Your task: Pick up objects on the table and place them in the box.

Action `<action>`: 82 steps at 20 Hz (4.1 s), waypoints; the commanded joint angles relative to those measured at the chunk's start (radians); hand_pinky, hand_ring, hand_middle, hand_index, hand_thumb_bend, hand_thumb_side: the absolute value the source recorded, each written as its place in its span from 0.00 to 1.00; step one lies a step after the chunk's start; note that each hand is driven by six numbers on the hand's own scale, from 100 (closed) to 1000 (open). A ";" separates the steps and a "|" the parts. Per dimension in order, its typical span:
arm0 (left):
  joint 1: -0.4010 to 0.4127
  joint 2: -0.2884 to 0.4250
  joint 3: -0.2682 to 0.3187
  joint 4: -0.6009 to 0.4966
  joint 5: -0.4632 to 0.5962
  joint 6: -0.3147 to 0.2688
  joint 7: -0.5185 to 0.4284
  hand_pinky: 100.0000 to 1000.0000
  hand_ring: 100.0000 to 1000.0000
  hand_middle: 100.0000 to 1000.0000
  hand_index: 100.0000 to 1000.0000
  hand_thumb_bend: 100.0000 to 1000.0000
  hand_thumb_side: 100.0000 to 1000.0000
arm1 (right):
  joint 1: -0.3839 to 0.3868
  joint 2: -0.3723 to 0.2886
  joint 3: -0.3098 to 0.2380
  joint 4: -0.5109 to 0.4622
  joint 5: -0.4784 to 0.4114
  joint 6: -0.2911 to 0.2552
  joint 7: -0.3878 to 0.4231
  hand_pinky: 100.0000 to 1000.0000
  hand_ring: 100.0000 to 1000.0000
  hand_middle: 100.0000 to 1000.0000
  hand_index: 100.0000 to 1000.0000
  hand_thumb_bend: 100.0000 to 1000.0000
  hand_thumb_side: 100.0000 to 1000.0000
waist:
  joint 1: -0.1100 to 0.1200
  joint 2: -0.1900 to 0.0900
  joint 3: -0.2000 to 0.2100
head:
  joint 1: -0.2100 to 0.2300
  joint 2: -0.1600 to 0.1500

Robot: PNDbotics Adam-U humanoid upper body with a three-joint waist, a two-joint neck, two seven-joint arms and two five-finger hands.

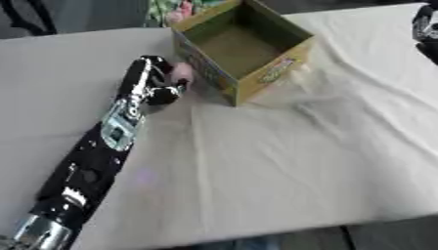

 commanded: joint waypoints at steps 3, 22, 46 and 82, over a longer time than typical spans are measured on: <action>-0.029 0.014 0.015 -0.010 -0.018 0.029 0.094 0.27 0.38 0.34 0.38 0.19 0.00 | -0.022 -0.014 -0.001 -0.015 0.002 -0.001 0.003 0.73 0.89 0.68 0.89 0.00 0.47 | -0.005 -0.018 -0.002 | -0.002 0.004; -0.090 0.091 0.008 -0.106 0.026 0.023 0.293 0.21 0.31 0.20 0.23 0.19 0.00 | -0.022 -0.007 0.004 -0.015 0.005 -0.002 0.008 0.73 0.89 0.68 0.89 0.00 0.47 | -0.001 -0.027 -0.025 | -0.003 0.004; -0.190 0.060 0.046 -0.001 -0.289 -0.050 -0.067 0.57 0.73 0.78 0.84 1.00 0.29 | -0.098 0.053 0.053 -0.038 0.010 -0.021 0.063 0.73 0.90 0.68 0.89 0.00 0.47 | 0.038 0.004 -0.194 | 0.069 -0.045; 0.470 0.258 0.278 -0.841 0.478 0.087 0.264 0.30 0.37 0.12 0.55 0.69 0.03 | -0.044 0.021 0.012 -0.067 -0.012 -0.003 0.027 0.72 0.90 0.68 0.90 0.00 0.49 | 0.020 0.024 0.038 | -0.033 -0.048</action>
